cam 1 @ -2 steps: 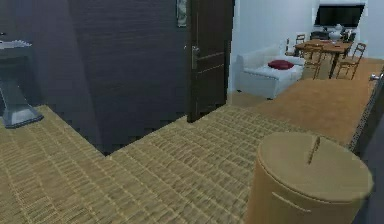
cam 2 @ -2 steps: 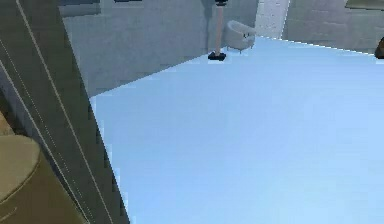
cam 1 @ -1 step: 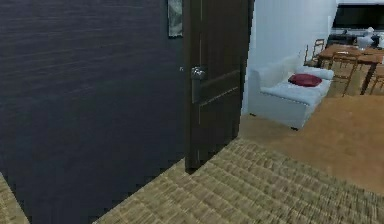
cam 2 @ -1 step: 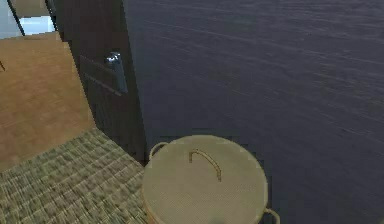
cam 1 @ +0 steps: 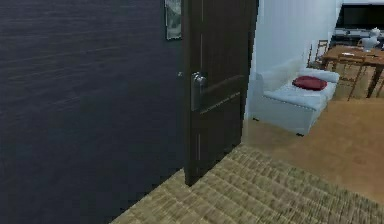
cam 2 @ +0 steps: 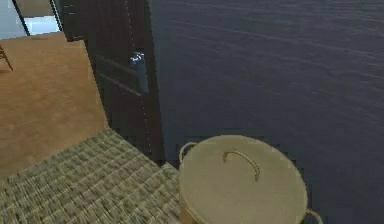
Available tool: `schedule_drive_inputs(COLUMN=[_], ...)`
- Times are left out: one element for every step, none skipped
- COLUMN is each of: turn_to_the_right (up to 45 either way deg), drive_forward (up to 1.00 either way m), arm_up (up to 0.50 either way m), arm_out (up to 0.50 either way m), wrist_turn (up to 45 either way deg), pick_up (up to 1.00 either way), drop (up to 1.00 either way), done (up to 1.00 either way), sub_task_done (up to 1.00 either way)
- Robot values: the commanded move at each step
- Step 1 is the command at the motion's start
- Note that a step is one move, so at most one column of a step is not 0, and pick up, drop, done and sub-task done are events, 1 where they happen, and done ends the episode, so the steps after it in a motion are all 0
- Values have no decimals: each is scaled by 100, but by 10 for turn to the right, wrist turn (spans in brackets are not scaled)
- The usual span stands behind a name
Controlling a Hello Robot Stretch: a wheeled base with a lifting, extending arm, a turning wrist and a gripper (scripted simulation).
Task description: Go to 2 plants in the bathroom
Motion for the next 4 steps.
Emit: schedule_drive_inputs(turn_to_the_right=[360, 0, 90, 0], drive_forward=[0, 45, 0, 30], arm_up=[0, 0, 0, 0], arm_out=[0, 0, 0, 0], wrist_turn=[0, 0, 0, 0], pick_up=[0, 0, 0, 0], drop=[0, 0, 0, 0], done=[0, 0, 0, 0], sub_task_done=[0, 0, 0, 0])
